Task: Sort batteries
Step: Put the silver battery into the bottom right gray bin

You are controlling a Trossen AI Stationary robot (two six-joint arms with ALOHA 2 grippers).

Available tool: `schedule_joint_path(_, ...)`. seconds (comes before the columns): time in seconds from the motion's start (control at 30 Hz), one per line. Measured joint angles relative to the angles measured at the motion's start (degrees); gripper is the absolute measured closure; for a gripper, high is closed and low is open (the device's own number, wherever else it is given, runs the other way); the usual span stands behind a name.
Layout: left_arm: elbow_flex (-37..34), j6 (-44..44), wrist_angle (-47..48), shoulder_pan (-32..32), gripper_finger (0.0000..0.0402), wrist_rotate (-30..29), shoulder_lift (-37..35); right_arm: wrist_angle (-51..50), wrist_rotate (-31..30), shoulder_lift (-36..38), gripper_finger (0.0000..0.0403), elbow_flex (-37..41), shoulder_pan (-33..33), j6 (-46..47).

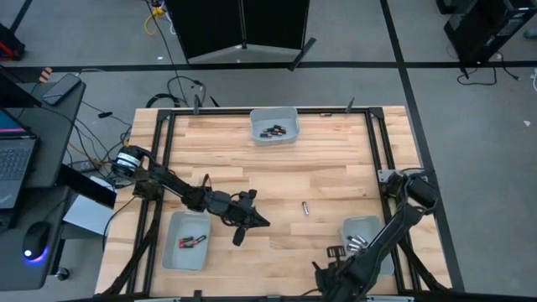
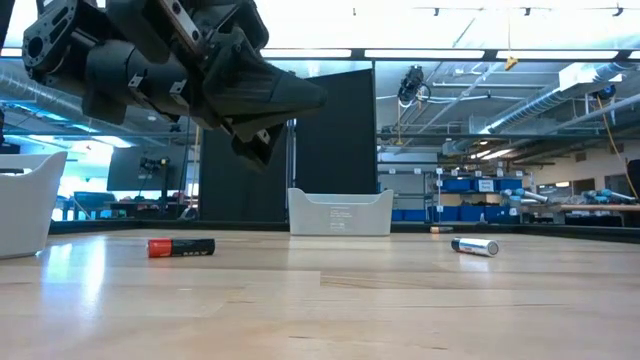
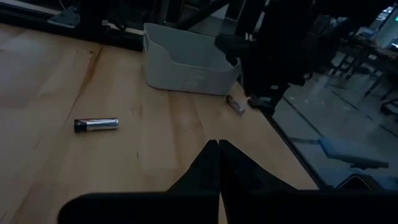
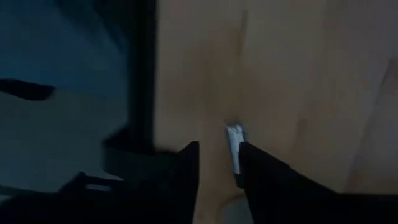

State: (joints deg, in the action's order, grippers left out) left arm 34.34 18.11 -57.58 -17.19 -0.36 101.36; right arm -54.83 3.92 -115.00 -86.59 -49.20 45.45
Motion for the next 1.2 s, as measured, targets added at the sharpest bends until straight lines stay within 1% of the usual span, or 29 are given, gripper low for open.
schedule_joint_path(0.1, 0.0, 0.0, 0.1, 0.2, 0.0396, 0.0, 0.0, -0.7, 0.0, -0.3, 0.0239, 1.1, -0.1, 0.0)
schedule_joint_path(0.17, 0.0, 0.0, 0.2, 0.4, 0.0396, 0.1, 0.0, -1.1, 0.0, -0.3, 0.0223, 1.9, -0.1, -0.1)
schedule_joint_path(0.27, 0.0, 0.0, 0.4, 0.7, 0.0396, 0.1, 0.0, 0.2, 0.0, -0.3, 0.0213, 3.1, -0.1, -0.9)
schedule_joint_path(0.37, 0.0, 0.0, 0.6, 0.7, 0.0396, 0.1, 0.0, 1.5, 0.2, -0.3, 0.0215, 4.8, -0.5, -1.5)
schedule_joint_path(0.73, 0.0, 0.3, 0.6, 0.7, 0.0396, 0.2, 0.0, 6.0, 0.7, 0.0, 0.0247, 10.1, -1.7, -3.5)
schedule_joint_path(0.9, 0.0, 0.3, 0.6, 0.7, 0.0396, 0.1, 0.0, 6.2, 0.1, 0.2, 0.0267, 10.9, -1.6, -5.7)
schedule_joint_path(1.03, 0.0, 0.3, 0.6, 0.7, 0.0396, -0.2, 0.0, 6.0, -0.4, 0.1, 0.0290, 10.9, -0.3, -8.0)
schedule_joint_path(1.2, 0.0, 0.4, 0.6, 0.7, 0.0396, -0.2, 0.0, 5.7, 0.2, 0.1, 0.0334, 11.0, 0.9, -9.7)
